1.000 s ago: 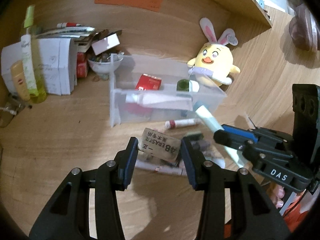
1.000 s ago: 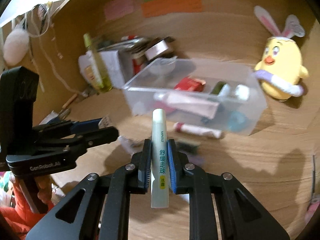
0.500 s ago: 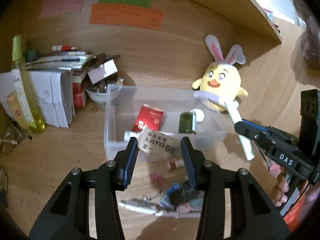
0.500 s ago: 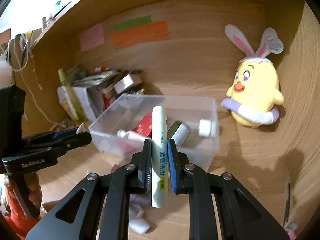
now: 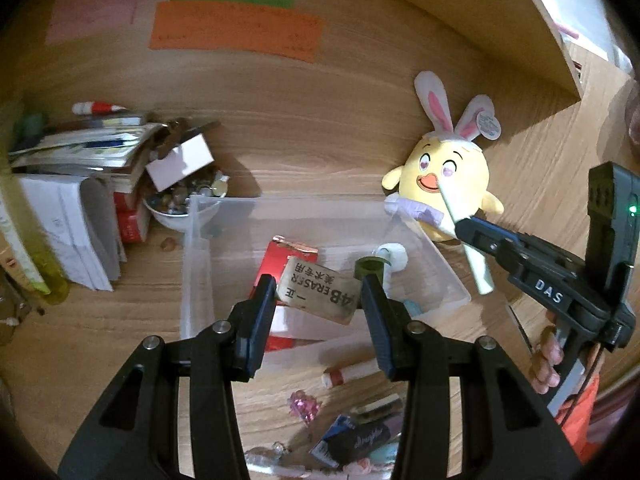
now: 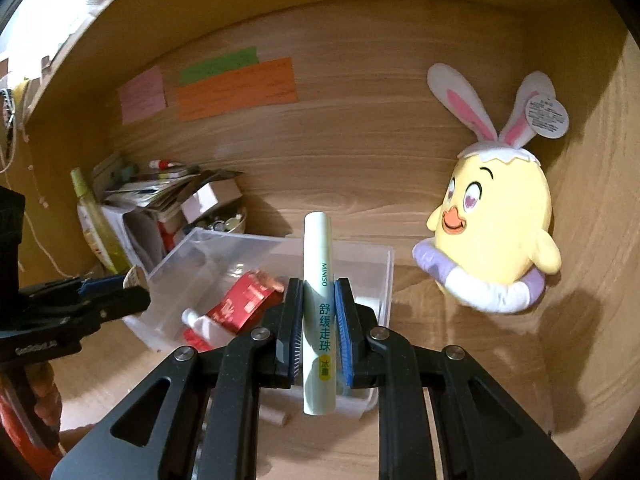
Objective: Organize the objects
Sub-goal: 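Carry the roll-on stick and eraser into the clear box and open both tools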
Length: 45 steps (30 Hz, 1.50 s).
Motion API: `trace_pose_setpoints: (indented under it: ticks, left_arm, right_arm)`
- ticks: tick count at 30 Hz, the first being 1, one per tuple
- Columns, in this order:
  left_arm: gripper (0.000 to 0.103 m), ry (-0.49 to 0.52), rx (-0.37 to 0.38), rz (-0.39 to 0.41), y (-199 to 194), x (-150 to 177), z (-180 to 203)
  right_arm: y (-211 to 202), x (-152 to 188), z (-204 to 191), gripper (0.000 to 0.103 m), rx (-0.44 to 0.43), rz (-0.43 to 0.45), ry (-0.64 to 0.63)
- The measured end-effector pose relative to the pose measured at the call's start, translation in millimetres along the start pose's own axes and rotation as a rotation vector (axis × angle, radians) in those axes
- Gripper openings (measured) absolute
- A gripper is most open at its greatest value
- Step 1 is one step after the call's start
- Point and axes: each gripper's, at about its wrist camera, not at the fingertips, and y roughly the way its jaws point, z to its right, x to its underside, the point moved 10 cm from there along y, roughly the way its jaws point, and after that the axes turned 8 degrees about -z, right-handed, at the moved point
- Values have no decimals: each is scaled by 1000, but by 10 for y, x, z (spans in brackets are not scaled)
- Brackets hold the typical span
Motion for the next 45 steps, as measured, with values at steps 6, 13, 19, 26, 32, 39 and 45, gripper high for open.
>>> trace_pose_setpoints:
  ticks: [6,13,19,26,32,39,45]
  left_arm:
    - [44,1,-8,-40,214,-85,-16]
    - [44,-5,-22,-103,489,-72,-114]
    - [44,-2,-47,-129,638,-32,-188]
    - [44,18,-64,-158,747,18,-186]
    - [44,50,-95,-151,755,26,-151]
    - [48,54,-88,-148,669,38,-79]
    - [55,76,-117,-99,448,28,-30]
  right_arm:
    - [220,-122,5,14,16,-22,-26]
    - [556,-53,32,14,17,-91,-30]
    - [731,38,42,14,10,-139,-28]
    - [879,132,16,14,22,-187,-49]
    - [918,173,-3,14,36,-209,-62]
    - [925,184,-2,15,40,-225,-60]
    - [726,108,-56,34,63,-169,-80]
